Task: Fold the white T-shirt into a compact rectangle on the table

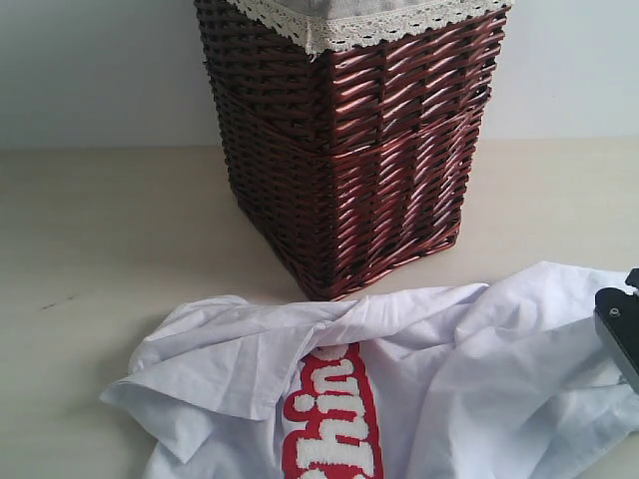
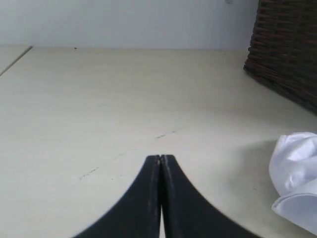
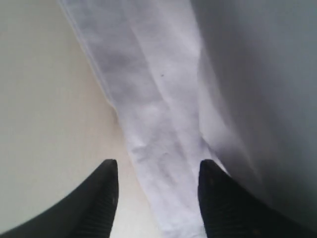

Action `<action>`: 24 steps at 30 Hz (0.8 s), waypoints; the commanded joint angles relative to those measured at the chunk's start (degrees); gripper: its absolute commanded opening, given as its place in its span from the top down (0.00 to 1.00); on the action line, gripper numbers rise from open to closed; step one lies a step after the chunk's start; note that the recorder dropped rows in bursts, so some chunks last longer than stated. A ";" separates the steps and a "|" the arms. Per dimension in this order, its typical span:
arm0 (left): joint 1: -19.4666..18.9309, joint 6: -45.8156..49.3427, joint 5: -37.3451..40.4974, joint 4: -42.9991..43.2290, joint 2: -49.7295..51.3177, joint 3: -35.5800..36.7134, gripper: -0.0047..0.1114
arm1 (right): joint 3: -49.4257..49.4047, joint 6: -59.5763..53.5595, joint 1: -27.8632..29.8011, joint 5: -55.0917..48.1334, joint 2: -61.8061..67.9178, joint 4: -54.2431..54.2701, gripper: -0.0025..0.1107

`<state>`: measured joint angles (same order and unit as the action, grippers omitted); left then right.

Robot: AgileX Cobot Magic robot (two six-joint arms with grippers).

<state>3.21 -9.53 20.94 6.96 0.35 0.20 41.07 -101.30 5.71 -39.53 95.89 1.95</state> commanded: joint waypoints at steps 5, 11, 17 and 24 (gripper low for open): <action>0.02 0.16 -0.39 0.08 -0.35 -0.20 0.96 | -0.14 -0.52 0.22 5.01 5.50 -0.81 0.79; 0.02 0.16 -0.39 0.08 -0.35 -0.20 0.96 | -0.04 1.59 0.22 0.00 3.12 -0.99 0.98; 0.02 0.16 -0.39 0.08 -0.35 -0.20 0.96 | -0.04 1.36 0.22 -8.24 -7.47 -0.99 0.98; 0.02 0.16 -0.39 0.08 -0.35 -0.20 0.96 | -0.15 5.52 0.22 -14.32 -9.68 -0.75 0.84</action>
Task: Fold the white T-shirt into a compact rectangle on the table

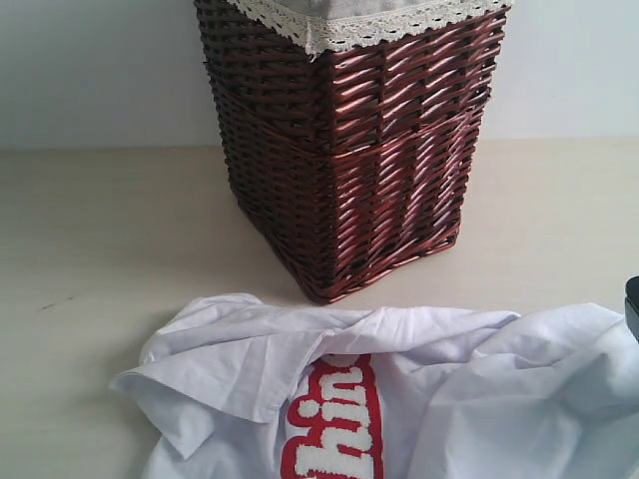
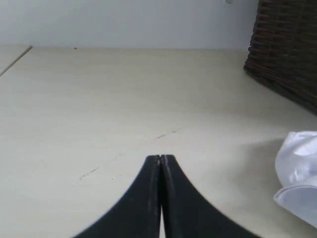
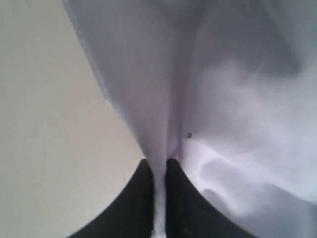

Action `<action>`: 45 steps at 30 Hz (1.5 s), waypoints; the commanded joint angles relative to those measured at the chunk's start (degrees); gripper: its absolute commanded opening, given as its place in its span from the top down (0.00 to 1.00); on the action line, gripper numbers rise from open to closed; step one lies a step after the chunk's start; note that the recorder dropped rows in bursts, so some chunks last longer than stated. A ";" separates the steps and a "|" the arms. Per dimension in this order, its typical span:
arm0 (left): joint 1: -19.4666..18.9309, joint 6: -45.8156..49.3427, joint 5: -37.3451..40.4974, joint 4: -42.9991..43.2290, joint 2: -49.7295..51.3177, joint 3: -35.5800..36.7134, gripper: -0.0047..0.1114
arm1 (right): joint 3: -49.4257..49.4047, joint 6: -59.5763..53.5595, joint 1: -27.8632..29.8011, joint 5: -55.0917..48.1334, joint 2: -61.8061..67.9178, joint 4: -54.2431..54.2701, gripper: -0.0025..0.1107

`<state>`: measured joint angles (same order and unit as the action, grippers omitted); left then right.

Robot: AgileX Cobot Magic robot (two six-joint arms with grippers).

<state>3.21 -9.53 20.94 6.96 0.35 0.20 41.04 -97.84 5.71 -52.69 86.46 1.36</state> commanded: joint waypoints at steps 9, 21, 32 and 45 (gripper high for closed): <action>0.02 0.16 -0.39 0.08 -0.35 -0.20 0.96 | -0.12 2.15 0.22 -0.93 -0.25 0.20 0.80; 0.02 0.16 -0.39 0.08 -0.35 -0.20 0.96 | -0.12 1.57 0.22 -10.94 0.06 -3.37 0.62; 0.02 0.16 -0.39 0.08 -0.35 -0.20 0.96 | -0.12 5.62 0.22 -1.38 6.47 -7.06 0.57; 0.02 0.16 -0.39 0.08 -0.35 -0.20 0.96 | -0.12 11.01 0.22 3.56 10.39 -10.54 0.90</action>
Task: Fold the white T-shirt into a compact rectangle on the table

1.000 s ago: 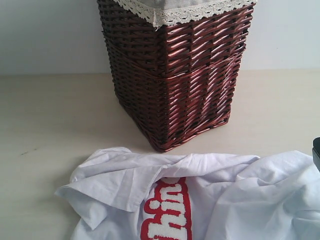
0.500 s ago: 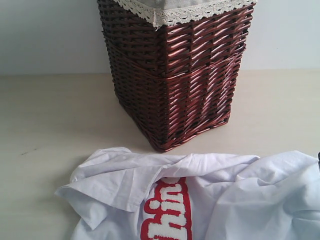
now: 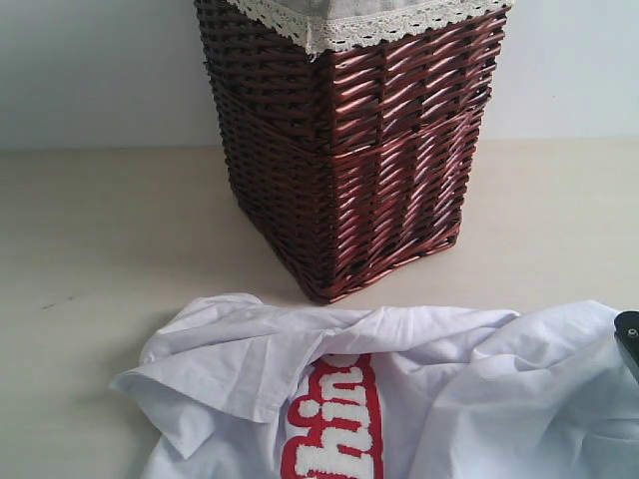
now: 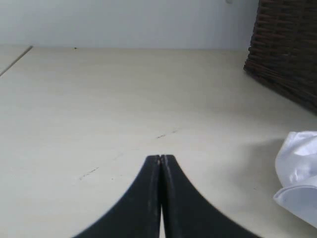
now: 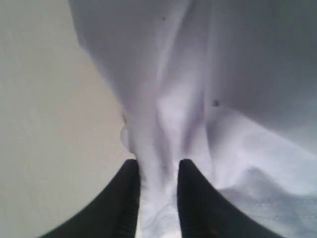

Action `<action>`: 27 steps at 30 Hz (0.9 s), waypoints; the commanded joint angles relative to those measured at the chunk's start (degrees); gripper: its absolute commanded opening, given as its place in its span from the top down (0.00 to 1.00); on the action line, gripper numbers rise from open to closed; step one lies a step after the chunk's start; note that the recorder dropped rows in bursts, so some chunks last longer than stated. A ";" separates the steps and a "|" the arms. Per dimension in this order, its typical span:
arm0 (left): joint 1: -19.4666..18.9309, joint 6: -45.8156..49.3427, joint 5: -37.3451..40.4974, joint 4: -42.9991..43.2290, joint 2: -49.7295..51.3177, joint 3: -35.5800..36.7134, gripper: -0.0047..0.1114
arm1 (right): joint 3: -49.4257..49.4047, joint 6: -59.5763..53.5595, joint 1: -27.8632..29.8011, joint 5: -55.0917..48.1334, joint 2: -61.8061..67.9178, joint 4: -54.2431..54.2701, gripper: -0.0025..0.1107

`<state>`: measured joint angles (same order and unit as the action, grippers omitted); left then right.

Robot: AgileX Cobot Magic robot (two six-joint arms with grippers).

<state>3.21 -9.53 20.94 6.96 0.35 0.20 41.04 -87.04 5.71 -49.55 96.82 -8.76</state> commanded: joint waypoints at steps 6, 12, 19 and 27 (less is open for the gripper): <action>0.02 0.16 -0.39 0.08 -0.35 -0.20 0.96 | -0.02 0.22 0.22 0.41 -0.19 -0.18 0.98; 0.02 0.16 -0.39 0.08 -0.35 -0.20 0.96 | 0.08 -3.12 0.22 0.21 -8.06 4.76 0.98; 0.02 0.16 -0.39 0.08 -0.35 -0.20 0.96 | 0.08 -19.21 0.22 -7.40 -25.21 27.11 0.98; 0.02 0.16 -0.39 0.08 -0.35 -0.20 0.96 | -0.28 -16.13 0.22 -20.41 -32.05 39.68 0.98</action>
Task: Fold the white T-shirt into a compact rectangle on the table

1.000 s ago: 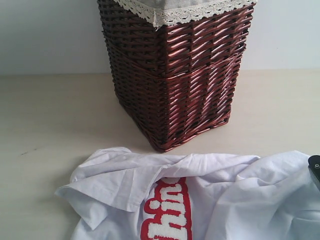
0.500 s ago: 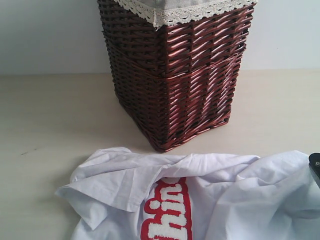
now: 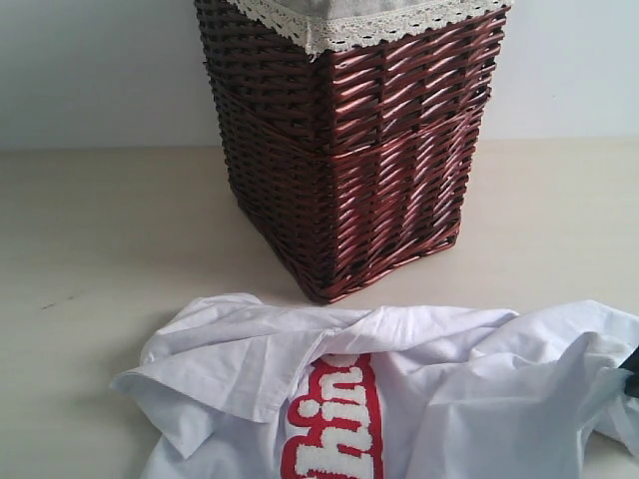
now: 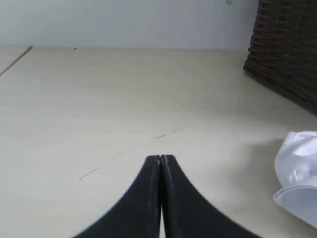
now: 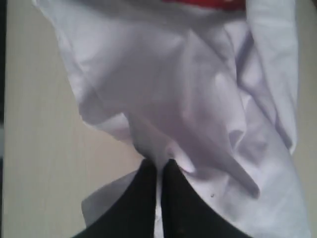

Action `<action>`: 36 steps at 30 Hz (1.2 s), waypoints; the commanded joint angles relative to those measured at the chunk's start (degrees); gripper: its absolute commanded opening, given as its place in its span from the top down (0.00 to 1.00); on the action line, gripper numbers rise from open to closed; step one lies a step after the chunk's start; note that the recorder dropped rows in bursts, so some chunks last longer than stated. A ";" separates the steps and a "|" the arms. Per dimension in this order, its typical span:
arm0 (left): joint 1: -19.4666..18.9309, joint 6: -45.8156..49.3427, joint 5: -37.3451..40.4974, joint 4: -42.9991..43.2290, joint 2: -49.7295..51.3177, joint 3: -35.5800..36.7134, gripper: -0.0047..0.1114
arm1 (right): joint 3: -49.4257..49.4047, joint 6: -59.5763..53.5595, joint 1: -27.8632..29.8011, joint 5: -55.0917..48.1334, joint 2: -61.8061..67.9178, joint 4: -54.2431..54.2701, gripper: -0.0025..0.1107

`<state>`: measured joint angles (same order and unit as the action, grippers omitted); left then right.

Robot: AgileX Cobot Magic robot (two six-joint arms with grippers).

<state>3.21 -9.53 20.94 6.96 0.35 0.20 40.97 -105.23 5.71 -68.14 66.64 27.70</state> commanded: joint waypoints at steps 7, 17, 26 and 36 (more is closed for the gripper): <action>0.02 0.16 -0.39 0.08 -0.35 -0.20 0.96 | -0.09 2.41 0.22 -1.83 -1.96 7.42 0.98; 0.02 0.16 -0.39 0.08 -0.35 -0.20 0.96 | -0.09 8.90 -1.85 -1.83 -9.62 24.52 0.98; 0.02 0.16 -0.39 0.08 -0.35 -0.20 0.96 | -0.09 32.84 -13.89 -1.83 -11.36 16.82 0.98; 0.02 0.16 -0.39 0.08 -0.35 -0.20 0.96 | -0.09 50.11 -26.38 -1.83 -11.36 15.37 0.98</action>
<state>3.21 -9.53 20.94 6.96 0.35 0.20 40.97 -59.18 -17.71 -69.69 55.42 43.33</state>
